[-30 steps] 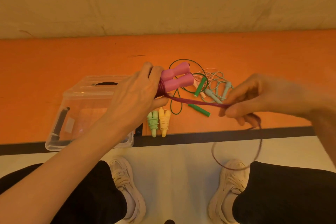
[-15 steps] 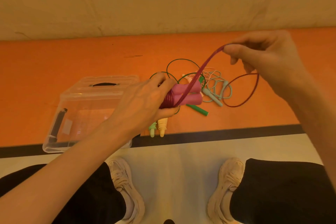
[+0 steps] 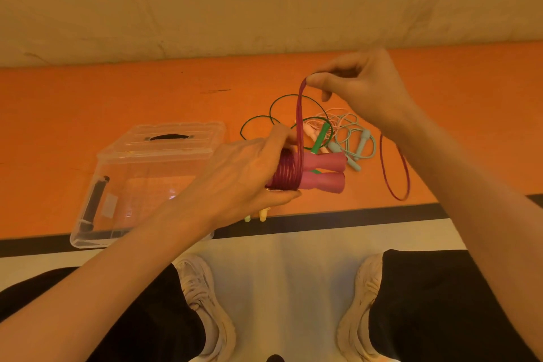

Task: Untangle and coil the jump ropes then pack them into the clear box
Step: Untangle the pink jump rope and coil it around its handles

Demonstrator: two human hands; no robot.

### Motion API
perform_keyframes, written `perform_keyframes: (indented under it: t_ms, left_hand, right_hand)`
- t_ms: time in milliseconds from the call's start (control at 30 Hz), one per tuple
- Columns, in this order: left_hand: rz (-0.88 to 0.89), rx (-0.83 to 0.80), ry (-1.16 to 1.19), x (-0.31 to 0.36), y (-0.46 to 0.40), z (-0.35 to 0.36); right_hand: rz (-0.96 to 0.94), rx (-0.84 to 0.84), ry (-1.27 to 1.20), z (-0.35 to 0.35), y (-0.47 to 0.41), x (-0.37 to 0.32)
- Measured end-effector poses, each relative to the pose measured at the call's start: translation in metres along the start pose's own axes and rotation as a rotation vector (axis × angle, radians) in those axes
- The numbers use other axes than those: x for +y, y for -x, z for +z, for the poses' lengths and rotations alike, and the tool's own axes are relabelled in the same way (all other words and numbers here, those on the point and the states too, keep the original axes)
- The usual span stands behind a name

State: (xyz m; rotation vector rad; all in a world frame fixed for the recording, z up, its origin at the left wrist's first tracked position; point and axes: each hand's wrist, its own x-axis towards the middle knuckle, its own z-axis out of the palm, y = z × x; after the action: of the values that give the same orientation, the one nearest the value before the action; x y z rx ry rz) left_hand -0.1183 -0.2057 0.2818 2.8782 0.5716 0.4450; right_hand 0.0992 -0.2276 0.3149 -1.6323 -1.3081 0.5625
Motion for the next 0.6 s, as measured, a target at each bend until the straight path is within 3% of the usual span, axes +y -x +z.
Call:
perform_keyframes:
  t_ms: [100, 333, 600]
  left_hand:
    - [-0.006, 0.032, 0.074, 0.002, 0.0, -0.003]
    - [0.096, -0.012, -0.065, 0.001, -0.001, 0.001]
    - [0.023, -0.06, 0.167, -0.004, 0.006, 0.0]
  right_hand:
    - [0.048, -0.023, 0.025, 0.003, -0.001, 0.004]
    - [0.063, -0.058, 0.053, 0.004, -0.001, 0.014]
    - [0.091, -0.089, 0.04, -0.019, -0.005, 0.026]
